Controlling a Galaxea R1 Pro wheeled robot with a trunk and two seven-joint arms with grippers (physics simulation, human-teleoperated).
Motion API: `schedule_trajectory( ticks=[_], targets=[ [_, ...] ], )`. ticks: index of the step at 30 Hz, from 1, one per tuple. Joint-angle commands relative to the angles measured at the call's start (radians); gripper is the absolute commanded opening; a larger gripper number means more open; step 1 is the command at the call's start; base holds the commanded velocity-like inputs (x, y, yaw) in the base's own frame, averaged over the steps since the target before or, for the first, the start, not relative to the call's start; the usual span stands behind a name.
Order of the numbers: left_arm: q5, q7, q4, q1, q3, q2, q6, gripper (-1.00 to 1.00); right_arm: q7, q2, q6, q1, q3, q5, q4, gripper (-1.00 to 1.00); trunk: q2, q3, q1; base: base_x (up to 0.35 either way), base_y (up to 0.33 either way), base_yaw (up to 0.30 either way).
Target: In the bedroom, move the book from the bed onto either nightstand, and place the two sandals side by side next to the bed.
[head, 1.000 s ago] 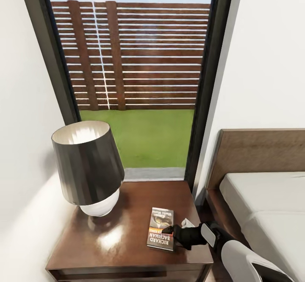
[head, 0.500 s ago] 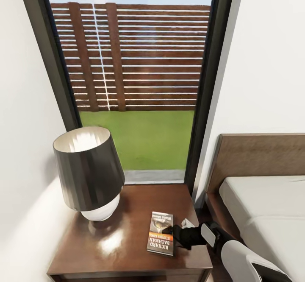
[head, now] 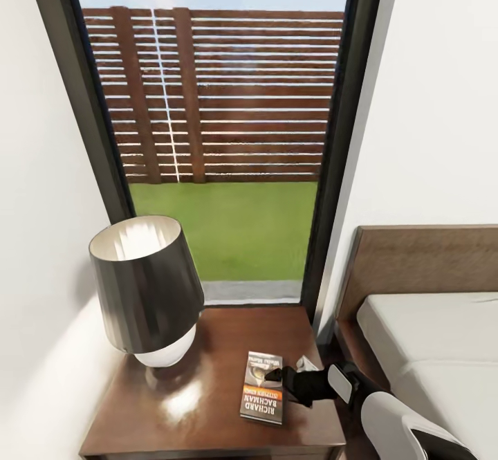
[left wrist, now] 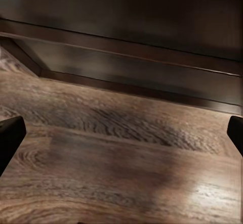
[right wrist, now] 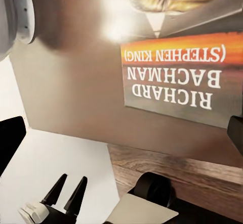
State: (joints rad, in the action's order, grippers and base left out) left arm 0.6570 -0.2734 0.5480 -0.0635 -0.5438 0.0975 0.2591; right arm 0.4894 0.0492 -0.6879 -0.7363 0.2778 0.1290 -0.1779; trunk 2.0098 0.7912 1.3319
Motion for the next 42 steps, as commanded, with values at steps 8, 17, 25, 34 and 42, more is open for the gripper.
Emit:
schedule_trajectory(
  ticks=[8,17,25,34,42],
  targets=[
    [0.007,-0.007,-0.037,-0.003,-0.008,0.000,0.005,1.00,0.000,0.002,0.029,0.000,0.000,0.010,-0.007,1.00,-0.056,-0.024,-0.031,0.000,0.000,0.000],
    [0.005,-0.007,-0.056,-0.004,-0.008,-0.001,0.006,1.00,0.002,0.003,0.067,0.001,-0.003,0.009,-0.005,1.00,-0.119,-0.052,-0.065,0.000,0.000,0.000],
    [0.005,-0.007,-0.060,-0.004,-0.008,-0.001,0.005,1.00,0.006,0.005,0.074,0.001,-0.003,0.009,-0.006,1.00,-0.175,-0.077,-0.096,0.000,0.000,0.000],
    [0.007,-0.005,-0.062,-0.004,-0.008,-0.001,0.006,1.00,0.012,0.017,0.077,0.003,-0.005,0.009,-0.007,1.00,-0.238,-0.105,-0.131,0.000,0.000,0.000],
    [0.007,-0.001,-0.063,-0.005,-0.008,-0.002,0.006,1.00,0.013,0.019,0.080,0.003,-0.004,0.009,-0.007,1.00,-0.294,-0.128,-0.161,0.000,0.000,0.000]
  ],
)
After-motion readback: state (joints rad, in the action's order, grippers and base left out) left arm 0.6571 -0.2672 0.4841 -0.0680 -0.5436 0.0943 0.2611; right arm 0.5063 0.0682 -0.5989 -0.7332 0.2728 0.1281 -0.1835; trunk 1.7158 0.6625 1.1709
